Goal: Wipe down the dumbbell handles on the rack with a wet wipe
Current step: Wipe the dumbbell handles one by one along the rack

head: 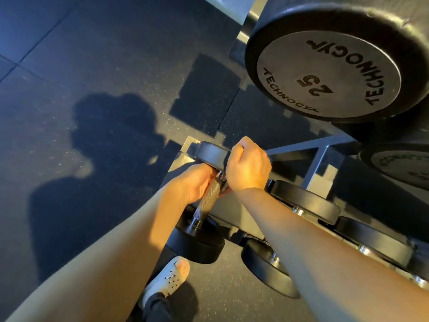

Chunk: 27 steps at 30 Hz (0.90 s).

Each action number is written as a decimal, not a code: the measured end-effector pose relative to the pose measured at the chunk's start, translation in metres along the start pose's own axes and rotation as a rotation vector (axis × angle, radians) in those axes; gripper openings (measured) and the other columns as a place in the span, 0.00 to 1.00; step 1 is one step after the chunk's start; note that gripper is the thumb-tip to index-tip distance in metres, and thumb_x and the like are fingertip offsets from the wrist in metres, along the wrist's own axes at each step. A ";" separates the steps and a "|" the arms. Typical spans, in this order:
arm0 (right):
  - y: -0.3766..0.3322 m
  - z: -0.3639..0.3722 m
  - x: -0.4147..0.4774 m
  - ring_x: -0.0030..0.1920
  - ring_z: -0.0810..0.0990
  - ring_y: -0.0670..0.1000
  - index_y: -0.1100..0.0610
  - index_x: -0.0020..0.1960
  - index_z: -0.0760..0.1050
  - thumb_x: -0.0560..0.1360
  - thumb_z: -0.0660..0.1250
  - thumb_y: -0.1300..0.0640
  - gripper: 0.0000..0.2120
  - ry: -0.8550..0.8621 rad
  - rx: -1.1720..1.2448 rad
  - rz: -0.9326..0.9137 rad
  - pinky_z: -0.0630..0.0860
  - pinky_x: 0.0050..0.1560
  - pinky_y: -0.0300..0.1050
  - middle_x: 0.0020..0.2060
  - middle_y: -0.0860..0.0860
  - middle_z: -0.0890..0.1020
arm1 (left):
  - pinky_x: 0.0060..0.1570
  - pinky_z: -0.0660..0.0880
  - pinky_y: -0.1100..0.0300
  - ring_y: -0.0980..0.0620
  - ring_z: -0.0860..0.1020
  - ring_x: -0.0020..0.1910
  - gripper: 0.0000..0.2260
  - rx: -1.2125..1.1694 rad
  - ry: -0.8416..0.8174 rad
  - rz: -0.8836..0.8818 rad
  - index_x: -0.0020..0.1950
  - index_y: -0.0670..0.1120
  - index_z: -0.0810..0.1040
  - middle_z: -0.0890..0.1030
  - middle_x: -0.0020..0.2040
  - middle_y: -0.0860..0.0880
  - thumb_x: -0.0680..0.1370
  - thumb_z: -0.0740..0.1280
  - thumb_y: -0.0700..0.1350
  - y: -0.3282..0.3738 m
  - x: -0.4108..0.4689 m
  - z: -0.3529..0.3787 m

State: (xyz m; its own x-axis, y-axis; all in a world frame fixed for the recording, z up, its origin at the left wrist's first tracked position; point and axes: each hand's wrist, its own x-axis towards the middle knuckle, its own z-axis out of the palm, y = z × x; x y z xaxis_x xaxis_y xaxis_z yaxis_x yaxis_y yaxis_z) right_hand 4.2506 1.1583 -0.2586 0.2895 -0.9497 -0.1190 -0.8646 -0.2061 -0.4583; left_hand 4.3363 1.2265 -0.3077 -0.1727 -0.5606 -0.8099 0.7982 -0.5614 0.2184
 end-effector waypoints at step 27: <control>0.004 -0.002 0.000 0.35 0.75 0.56 0.56 0.40 0.72 0.78 0.55 0.56 0.12 -0.017 -0.014 0.002 0.64 0.35 0.48 0.33 0.52 0.77 | 0.37 0.73 0.65 0.60 0.79 0.34 0.09 0.823 0.363 0.564 0.40 0.48 0.78 0.81 0.35 0.53 0.75 0.77 0.43 -0.033 -0.027 -0.015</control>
State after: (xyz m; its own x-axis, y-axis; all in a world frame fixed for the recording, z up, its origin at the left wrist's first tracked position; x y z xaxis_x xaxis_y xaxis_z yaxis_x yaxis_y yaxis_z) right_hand 4.2469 1.1571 -0.2587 0.2942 -0.9462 -0.1350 -0.8709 -0.2072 -0.4456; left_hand 4.3230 1.2693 -0.3014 0.3917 -0.7297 -0.5605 0.0489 -0.5917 0.8046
